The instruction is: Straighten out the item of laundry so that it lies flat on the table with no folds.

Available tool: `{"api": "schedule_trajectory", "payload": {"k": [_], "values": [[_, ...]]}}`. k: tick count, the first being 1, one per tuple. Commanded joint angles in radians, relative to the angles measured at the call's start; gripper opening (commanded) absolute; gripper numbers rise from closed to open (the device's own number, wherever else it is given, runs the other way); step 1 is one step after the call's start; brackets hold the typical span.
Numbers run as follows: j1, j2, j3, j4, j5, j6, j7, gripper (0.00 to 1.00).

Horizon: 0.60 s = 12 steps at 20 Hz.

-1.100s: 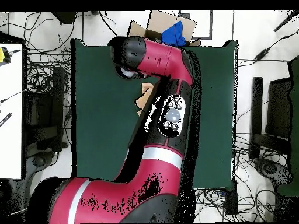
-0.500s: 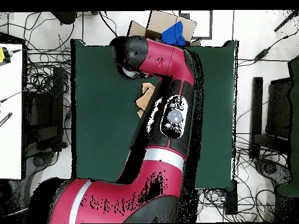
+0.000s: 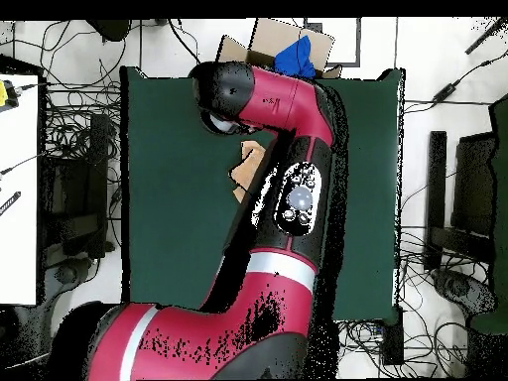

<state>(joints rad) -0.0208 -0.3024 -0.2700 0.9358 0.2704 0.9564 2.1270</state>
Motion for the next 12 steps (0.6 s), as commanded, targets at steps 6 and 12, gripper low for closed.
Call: {"api": "schedule_trajectory", "payload": {"k": [6, 12], "values": [[-0.022, -0.001, 0.038, 0.175, -0.04, 0.099, 0.09, 1.0], [-0.036, 0.001, 0.05, 0.219, -0.071, 0.049, 0.041, 1.0]]}}
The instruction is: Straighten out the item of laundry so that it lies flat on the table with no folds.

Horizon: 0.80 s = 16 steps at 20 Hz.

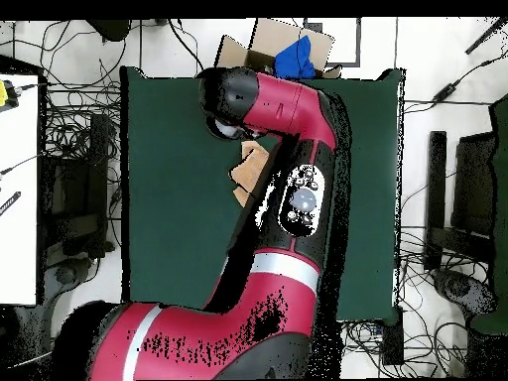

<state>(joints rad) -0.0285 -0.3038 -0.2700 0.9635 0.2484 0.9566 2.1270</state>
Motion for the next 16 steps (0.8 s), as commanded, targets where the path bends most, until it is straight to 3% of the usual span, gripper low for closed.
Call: {"api": "schedule_trajectory", "payload": {"k": [1, 16], "values": [[-0.032, 0.002, 0.052, 0.194, -0.054, 0.045, 0.034, 1.0], [-0.053, 0.008, 0.076, 0.248, -0.084, -0.054, 0.007, 1.0]]}}
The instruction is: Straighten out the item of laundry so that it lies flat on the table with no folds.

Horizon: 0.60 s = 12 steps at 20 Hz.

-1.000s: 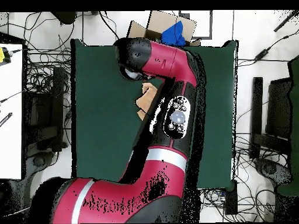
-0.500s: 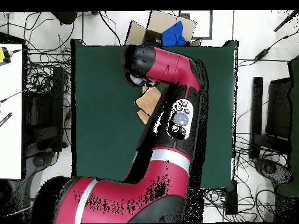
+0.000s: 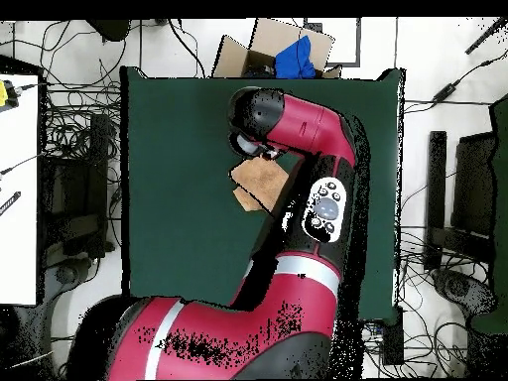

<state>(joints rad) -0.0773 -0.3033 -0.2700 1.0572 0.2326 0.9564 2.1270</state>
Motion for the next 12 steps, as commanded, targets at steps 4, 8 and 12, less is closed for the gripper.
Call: {"api": "schedule_trajectory", "payload": {"k": [4, 8, 12], "values": [[0.006, 0.016, 0.075, 0.153, -0.066, -0.071, 0.026, 1.0], [0.015, 0.013, 0.075, 0.152, -0.055, -0.072, 0.049, 1.0], [0.024, 0.006, 0.085, 0.166, -0.034, -0.085, 0.076, 1.0]]}}
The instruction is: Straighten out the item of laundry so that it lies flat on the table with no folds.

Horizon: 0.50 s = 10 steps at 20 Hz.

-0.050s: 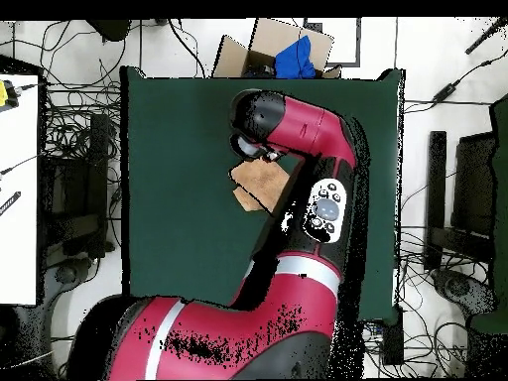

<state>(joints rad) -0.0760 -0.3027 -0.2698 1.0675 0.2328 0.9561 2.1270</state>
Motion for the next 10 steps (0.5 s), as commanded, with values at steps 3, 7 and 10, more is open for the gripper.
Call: {"api": "schedule_trajectory", "payload": {"k": [3, 7, 10], "values": [[0.026, 0.01, 0.092, 0.149, -0.022, -0.086, 0.09, 1.0], [0.038, 0.023, 0.094, 0.136, -0.011, -0.095, 0.118, 1.0], [0.045, 0.039, 0.101, 0.131, 0.0, -0.119, 0.138, 1.0]]}}
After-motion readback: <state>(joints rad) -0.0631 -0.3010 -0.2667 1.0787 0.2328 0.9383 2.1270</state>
